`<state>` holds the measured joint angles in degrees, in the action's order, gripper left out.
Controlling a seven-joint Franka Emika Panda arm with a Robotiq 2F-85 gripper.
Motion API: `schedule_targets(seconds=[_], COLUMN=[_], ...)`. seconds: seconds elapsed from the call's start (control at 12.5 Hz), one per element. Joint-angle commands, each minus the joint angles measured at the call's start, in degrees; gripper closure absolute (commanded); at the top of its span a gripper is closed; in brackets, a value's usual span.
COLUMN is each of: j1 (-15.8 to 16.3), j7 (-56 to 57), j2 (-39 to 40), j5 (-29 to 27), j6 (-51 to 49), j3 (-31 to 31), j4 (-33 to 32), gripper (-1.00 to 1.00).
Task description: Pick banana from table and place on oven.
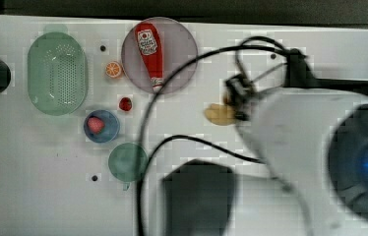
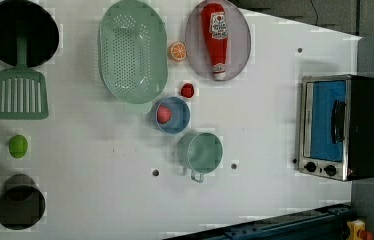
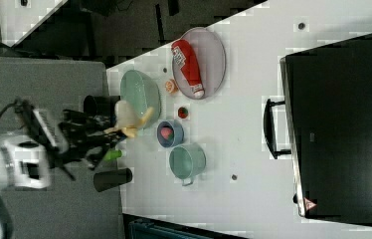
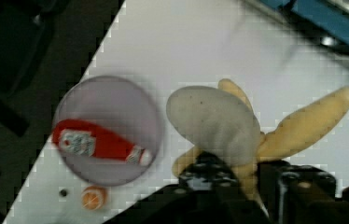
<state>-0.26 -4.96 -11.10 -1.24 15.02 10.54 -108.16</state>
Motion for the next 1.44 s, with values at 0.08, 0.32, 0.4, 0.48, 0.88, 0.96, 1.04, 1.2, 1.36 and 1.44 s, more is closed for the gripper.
schedule_targets(seconds=[0.08, 0.32, 0.4, 0.48, 0.88, 0.96, 1.04, 1.2, 1.36, 1.44], j1=[-3.10, -3.53, -3.59, -3.64, -4.19, -4.29, -4.35, -4.29, -4.26, -4.19], j7=[11.47, 22.92, 27.03, 31.30, 46.15, 48.63, 50.10, 50.27, 50.26, 50.27], j2=[4.70, 9.91, 11.97, 14.03, 22.29, 23.07, 23.45, 23.54, 23.63, 23.65], j5=[1.18, 1.44, 1.75, 1.77, 1.71, 1.70, 1.51, 1.46, 1.46, 1.46], j6=[-0.42, 5.98, 8.85, 11.35, 14.18, 14.26, 14.15, 13.99, 13.67, 13.63], j3=[8.15, 15.27, 17.30, 19.03, 24.97, 25.53, 25.85, 25.63, 25.66, 25.31], j4=[-1.52, -1.28, -0.99, -0.69, 2.82, 3.23, 3.30, 3.31, 3.24, 3.24], gripper=[0.57, 0.57, 0.57, 0.57, 0.57, 0.57, 0.47, 0.04, -0.41, -0.64])
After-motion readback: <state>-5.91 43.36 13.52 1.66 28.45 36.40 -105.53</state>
